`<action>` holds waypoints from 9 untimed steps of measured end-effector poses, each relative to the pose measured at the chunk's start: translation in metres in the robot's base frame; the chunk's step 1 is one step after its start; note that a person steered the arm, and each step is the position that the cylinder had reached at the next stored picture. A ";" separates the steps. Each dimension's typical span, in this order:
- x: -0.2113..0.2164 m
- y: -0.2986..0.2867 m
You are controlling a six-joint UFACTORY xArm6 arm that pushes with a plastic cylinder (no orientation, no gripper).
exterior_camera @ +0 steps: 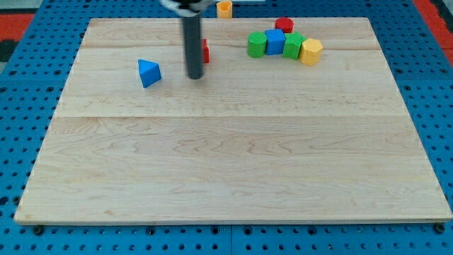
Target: Place the blue triangle to the left of the red star
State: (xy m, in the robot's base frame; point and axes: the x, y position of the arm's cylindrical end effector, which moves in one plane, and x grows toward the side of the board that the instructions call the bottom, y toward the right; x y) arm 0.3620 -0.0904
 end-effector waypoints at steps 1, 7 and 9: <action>0.030 -0.040; -0.007 -0.044; -0.058 -0.050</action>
State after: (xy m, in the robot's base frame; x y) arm 0.3042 -0.1408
